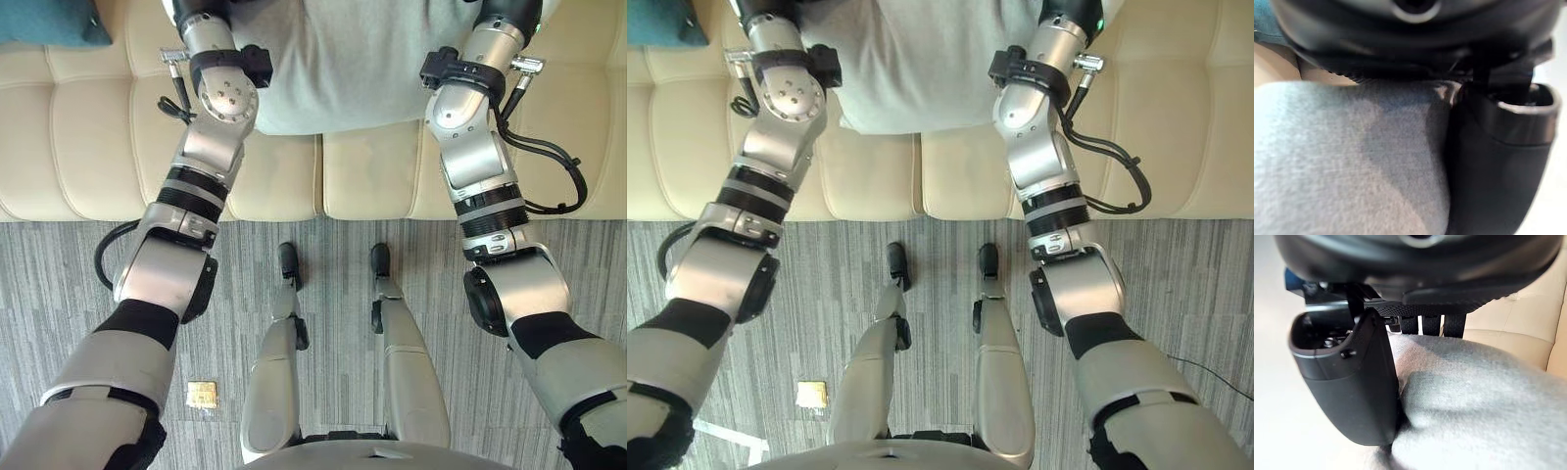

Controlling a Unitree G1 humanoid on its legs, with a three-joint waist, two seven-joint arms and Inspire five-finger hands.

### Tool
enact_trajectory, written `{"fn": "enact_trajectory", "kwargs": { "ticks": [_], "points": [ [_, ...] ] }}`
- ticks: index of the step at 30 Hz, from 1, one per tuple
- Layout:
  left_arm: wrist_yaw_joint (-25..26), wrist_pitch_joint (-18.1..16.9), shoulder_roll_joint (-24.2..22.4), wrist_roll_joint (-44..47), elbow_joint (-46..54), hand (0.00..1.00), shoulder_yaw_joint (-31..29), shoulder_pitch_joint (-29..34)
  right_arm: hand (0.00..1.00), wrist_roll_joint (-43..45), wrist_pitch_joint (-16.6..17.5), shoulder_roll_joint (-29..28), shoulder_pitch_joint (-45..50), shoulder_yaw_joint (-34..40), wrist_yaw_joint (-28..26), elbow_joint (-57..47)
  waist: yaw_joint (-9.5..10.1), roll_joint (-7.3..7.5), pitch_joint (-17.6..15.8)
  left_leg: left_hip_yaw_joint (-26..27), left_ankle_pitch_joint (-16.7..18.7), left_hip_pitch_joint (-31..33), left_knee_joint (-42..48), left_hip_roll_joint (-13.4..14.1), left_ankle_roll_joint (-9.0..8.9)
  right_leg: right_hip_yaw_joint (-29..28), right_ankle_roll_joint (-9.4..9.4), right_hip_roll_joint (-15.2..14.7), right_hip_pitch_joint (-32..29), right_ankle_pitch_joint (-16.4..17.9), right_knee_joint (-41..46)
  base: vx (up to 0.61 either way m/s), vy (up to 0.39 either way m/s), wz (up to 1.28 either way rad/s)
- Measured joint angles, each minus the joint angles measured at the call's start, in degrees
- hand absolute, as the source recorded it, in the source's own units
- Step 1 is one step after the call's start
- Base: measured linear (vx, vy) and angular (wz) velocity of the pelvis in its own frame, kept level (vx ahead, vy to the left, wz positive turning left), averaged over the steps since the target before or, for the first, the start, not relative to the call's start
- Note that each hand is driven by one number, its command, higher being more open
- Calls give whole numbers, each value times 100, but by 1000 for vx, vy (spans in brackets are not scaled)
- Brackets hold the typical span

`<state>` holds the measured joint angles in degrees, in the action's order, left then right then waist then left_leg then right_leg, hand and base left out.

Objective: Pick up cushions and gather them together orderly.

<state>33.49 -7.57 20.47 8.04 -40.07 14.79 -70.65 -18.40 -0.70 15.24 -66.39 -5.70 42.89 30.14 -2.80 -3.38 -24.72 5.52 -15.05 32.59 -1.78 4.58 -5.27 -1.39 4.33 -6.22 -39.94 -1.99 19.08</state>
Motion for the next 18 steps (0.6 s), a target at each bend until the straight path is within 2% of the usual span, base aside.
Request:
{"fn": "enact_trajectory", "kwargs": {
  "ticks": [7,11,16,18],
  "points": [
    [435,0,288,-133,-179,100,3,-372,100,68,-7,-21,-187,-5,380,18,-6,-8,-19,50,-58,90,-225,49,-75,-41,-2,17,-264,0,105,19,-40,-2],
    [420,5,460,-136,-200,100,35,-505,100,239,11,73,-242,-3,400,17,-9,-6,-73,58,-125,104,-224,32,-8,-56,-15,25,-314,21,180,42,-22,0],
    [400,9,645,-139,-201,100,60,-506,100,739,151,341,-235,11,376,17,-23,2,-97,16,-124,61,-221,14,-12,-27,-29,6,-331,148,398,31,-38,7],
    [343,9,837,-138,-200,100,62,-507,100,993,225,608,-198,69,249,-49,-19,26,-112,11,-72,45,-203,31,-61,-10,-31,2,-313,150,431,15,-41,3]
  ]
}}
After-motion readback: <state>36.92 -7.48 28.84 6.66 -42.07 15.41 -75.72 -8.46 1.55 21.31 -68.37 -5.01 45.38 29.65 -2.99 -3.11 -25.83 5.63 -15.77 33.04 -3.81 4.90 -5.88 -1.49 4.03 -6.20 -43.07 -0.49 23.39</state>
